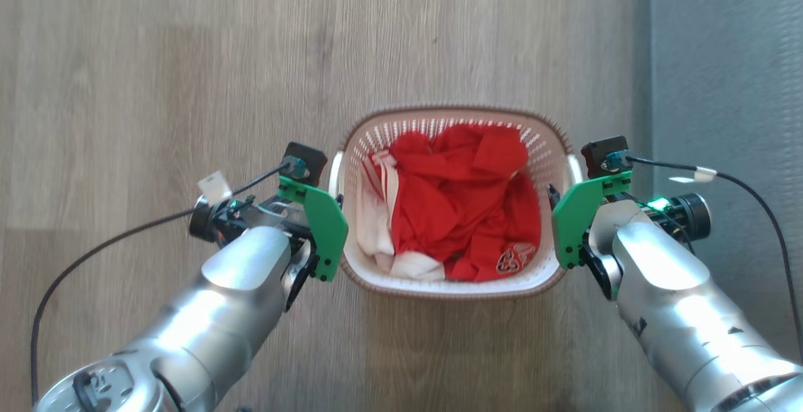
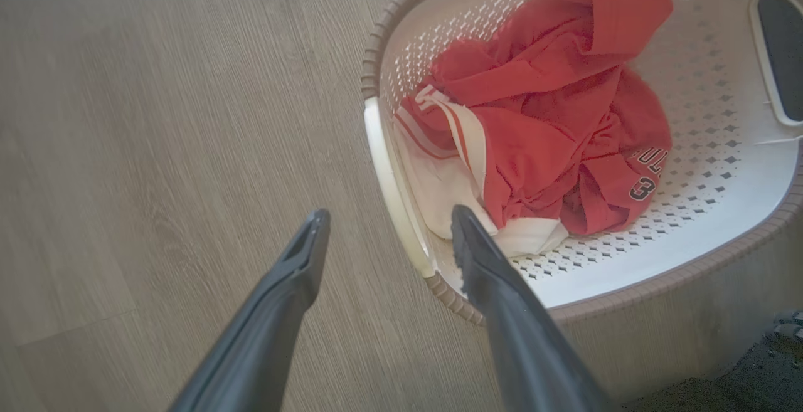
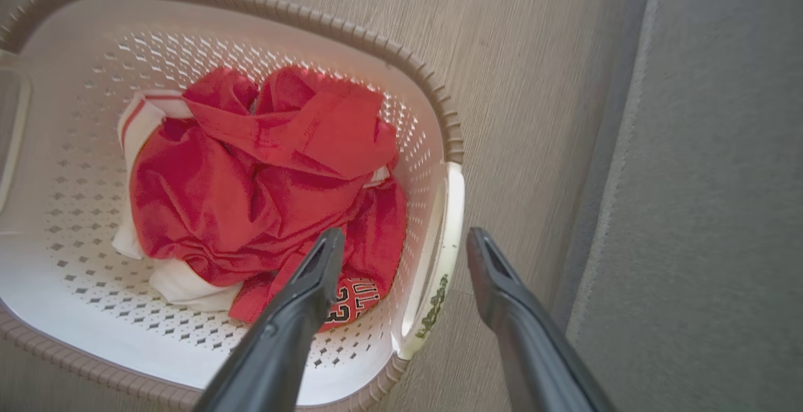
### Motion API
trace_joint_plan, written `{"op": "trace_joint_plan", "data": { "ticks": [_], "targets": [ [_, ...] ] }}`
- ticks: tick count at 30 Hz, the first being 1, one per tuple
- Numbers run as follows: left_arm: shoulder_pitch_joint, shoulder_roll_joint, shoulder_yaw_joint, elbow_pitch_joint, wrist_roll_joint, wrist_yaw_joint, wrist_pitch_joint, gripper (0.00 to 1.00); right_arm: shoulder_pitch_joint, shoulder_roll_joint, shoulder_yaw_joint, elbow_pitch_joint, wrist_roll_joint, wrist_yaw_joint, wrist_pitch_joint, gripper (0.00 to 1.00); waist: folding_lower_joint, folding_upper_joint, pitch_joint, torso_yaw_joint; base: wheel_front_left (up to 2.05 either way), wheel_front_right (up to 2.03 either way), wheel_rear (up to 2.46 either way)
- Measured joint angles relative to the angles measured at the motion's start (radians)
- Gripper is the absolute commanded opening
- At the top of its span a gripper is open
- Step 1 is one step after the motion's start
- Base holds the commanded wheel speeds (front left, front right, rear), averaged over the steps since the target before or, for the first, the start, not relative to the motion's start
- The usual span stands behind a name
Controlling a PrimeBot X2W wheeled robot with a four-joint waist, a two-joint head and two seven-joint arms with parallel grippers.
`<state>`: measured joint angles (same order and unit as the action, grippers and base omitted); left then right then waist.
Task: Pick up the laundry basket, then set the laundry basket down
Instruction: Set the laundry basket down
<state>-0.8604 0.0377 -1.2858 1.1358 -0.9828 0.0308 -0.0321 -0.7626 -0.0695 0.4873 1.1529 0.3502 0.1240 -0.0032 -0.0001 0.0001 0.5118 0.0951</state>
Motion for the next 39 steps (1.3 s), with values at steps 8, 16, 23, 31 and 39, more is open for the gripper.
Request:
{"op": "trace_joint_plan", "data": {
  "ticks": [8, 16, 23, 31, 39],
  "targets": [
    [0.026, 0.0, 0.012, 0.04, -0.006, 0.033, -0.188, 1.0, 0.017, 0.0, 0.026, -0.049, 0.105, 0.0, -0.184, 1.0, 0.0, 0.0, -0.145, -0.023, 0.0, 0.0, 0.0],
    [0.028, 0.039, 0.138, -0.105, 0.082, 0.12, -0.217, 1.0, 0.077, 0.001, 0.014, -0.145, 0.164, 0.0, -0.245, 1.0, 0.0, 0.0, -0.258, -0.041, 0.0, 0.0, 0.0],
    [0.214, 0.157, 0.456, -0.537, 0.389, 0.245, -0.218, 1.0, 0.191, 0.001, -0.166, -0.476, 0.07, 0.0, -0.245, 1.0, 0.0, 0.0, -0.348, -0.063, 0.0, 0.0, 0.0],
    [0.453, 0.152, 0.734, -0.87, 0.637, 0.213, -0.22, 1.0, 0.365, 0.003, -0.258, -0.751, 0.02, 0.0, -0.245, 1.0, -0.0001, 0.0, -0.416, -0.073, 0.0, 0.0, 0.0],
    [0.667, 0.062, 0.926, -1.039, 0.761, 0.129, -0.225, 1.0, 0.514, 0.005, -0.311, -0.943, 0.005, 0.0, -0.247, 1.0, 0.0, 0.0, -0.476, -0.085, 0.0, 0.0, 0.0]
  ]
}}
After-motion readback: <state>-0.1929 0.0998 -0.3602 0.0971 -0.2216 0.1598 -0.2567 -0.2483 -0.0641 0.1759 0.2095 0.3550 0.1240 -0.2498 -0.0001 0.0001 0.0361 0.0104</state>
